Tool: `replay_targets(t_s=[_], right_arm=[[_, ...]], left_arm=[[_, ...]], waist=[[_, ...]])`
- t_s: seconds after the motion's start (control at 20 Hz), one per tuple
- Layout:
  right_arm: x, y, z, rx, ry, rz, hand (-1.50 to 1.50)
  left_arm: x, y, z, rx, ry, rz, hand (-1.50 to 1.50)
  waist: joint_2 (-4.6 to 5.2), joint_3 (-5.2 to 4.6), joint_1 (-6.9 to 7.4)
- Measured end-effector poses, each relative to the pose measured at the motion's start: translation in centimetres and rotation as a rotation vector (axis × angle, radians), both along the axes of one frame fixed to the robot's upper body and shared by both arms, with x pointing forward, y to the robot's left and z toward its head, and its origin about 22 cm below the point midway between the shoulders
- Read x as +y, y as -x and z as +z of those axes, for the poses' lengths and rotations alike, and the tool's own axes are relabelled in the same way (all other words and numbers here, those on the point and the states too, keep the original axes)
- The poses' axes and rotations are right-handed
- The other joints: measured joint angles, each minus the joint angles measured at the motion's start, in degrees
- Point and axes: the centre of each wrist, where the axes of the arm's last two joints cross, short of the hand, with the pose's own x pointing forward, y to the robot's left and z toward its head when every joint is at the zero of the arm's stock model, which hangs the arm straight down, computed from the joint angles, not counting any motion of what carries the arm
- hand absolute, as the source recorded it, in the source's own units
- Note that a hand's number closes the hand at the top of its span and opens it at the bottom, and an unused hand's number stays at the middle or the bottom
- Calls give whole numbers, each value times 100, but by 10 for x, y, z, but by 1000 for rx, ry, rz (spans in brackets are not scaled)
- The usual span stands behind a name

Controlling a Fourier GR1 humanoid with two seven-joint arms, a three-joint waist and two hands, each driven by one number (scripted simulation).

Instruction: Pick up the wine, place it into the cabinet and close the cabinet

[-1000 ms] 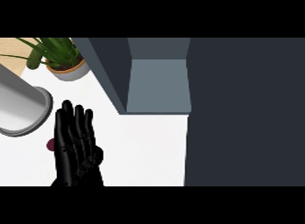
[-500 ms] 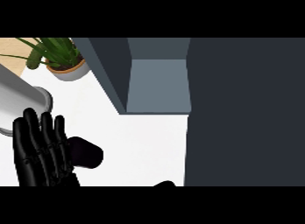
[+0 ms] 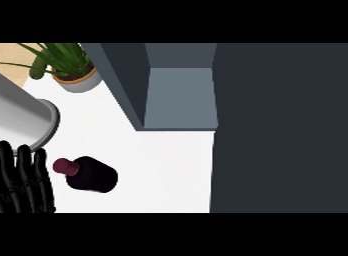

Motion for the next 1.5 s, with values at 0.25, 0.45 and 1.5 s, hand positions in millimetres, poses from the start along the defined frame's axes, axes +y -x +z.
replay_targets(t_s=[0.25,0.45,1.5], right_arm=[[1,0,0,-1,3,13,-150],[3,0,-2,-4,-1,26,-150],[4,-2,3,4,2,12,-150]], left_arm=[[10,-4,-9,30,-8,30,-150],[15,-2,-18,69,16,18,-150],[50,-13,-69,157,140,43,-150]], waist=[[4,-7,-48],[4,-11,-62],[-4,-28,-26]])
